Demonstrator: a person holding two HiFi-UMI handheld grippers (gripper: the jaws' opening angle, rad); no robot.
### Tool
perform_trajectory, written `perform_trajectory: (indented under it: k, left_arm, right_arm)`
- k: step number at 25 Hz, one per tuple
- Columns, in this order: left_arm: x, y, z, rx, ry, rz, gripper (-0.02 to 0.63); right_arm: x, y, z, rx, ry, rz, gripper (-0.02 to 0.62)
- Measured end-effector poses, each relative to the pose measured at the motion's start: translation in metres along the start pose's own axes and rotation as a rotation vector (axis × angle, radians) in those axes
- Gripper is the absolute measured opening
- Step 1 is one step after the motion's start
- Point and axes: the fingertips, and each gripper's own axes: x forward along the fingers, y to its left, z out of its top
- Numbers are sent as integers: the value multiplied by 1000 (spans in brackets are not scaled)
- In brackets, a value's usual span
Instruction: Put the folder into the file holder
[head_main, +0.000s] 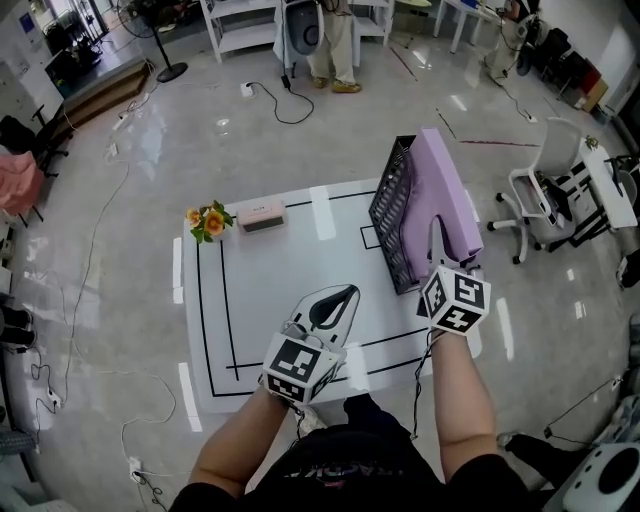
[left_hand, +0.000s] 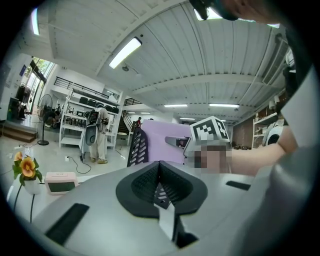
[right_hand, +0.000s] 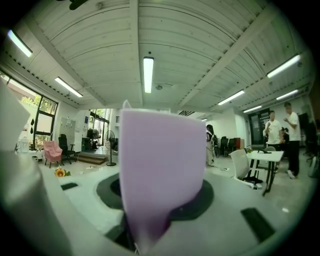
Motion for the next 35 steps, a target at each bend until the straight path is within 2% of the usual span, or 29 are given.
perform_trajectory:
  k: [10,18,20,31,35]
  left_arm:
    - [2,2,-8,-18,13,8,3]
    - [-8,-1,-5,-9,5,17,3]
    - [-13,-3,-2,1,-4,22,3]
    - [-62,-21,4,16,-43,40,3]
    - [-85,-29,3,25,-54,46,3]
  right_arm:
    - [4,3,-16,-8,24,10,179]
    - [0,7,-15,-44,38,59,224]
    - [-7,7,-15,-49,35,71,243]
    - [-78,15,0,-70,-6,77,245]
    - [-112,35,13,-54,-44,127,245]
